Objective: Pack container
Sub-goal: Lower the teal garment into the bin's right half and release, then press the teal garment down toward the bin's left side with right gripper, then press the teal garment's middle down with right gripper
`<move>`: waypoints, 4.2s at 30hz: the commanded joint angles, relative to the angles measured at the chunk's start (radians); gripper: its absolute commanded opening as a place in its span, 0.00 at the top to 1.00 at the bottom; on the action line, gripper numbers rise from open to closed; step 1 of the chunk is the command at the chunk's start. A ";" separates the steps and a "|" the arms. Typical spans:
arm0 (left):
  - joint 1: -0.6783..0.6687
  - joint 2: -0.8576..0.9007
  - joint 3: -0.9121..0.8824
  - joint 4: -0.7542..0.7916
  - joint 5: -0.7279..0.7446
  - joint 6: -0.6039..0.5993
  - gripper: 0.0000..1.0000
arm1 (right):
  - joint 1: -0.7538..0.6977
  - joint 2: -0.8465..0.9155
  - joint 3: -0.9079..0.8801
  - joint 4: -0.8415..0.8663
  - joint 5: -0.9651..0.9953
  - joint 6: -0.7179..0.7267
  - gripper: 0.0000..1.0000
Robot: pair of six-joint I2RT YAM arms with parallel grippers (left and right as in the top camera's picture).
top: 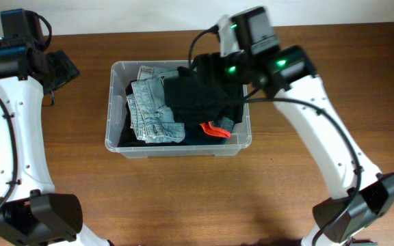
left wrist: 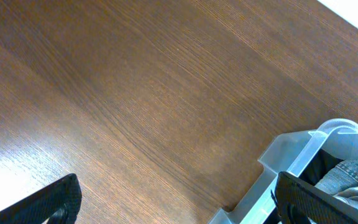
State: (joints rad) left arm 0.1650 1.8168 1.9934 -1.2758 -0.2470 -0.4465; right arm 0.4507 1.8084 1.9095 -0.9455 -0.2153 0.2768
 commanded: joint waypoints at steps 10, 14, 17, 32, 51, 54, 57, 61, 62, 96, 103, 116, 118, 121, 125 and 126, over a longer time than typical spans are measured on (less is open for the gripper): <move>0.002 -0.020 0.006 -0.001 -0.004 -0.010 0.01 | 0.072 0.092 0.009 0.002 0.228 -0.007 0.96; 0.002 -0.020 0.006 -0.001 -0.004 -0.010 0.00 | 0.087 0.129 0.009 0.018 0.227 -0.006 0.96; 0.002 -0.020 0.006 -0.001 -0.004 -0.009 0.01 | 0.100 0.159 0.009 0.025 0.227 0.011 0.96; 0.002 -0.020 0.006 -0.001 -0.003 -0.010 0.01 | 0.148 0.378 0.007 -0.079 0.223 0.073 0.96; 0.002 -0.020 0.006 -0.001 -0.004 -0.010 0.01 | 0.214 0.278 0.150 -0.151 0.274 0.076 0.96; 0.002 -0.020 0.006 -0.001 -0.004 -0.010 0.01 | 0.240 0.267 0.167 -0.146 0.272 0.076 0.96; 0.002 -0.020 0.006 -0.001 -0.004 -0.010 0.01 | 0.266 0.276 0.166 -0.136 0.274 0.076 0.96; 0.002 -0.020 0.006 -0.001 -0.004 -0.010 0.01 | 0.288 0.293 0.166 -0.124 0.281 0.076 0.96; 0.002 -0.020 0.006 -0.001 -0.004 -0.010 0.01 | 0.289 0.299 0.166 -0.124 0.294 0.077 0.96; 0.002 -0.020 0.006 -0.001 -0.004 -0.010 0.01 | 0.239 0.287 0.254 -0.182 0.579 0.075 0.95; 0.002 -0.020 0.006 -0.001 -0.004 -0.010 0.01 | 0.145 0.293 0.191 -0.211 0.470 0.151 0.96; 0.002 -0.020 0.006 -0.001 -0.004 -0.009 0.01 | 0.146 0.292 -0.011 -0.133 0.323 0.172 0.96; 0.002 -0.020 0.006 -0.001 -0.003 -0.010 0.01 | 0.146 0.284 -0.011 -0.133 0.323 0.178 0.96; 0.002 -0.020 0.006 -0.001 -0.004 -0.010 0.01 | 0.145 0.261 -0.004 -0.140 0.336 0.178 0.96; 0.002 -0.020 0.006 -0.001 -0.004 -0.010 0.01 | 0.145 0.196 0.047 -0.199 0.413 0.189 0.96; 0.002 -0.020 0.006 -0.001 -0.004 -0.010 0.01 | 0.146 0.178 0.064 -0.219 0.431 0.189 0.95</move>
State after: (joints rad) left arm 0.1650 1.8168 1.9934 -1.2758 -0.2470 -0.4465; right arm 0.5812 2.0769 1.9175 -1.1381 0.1650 0.4465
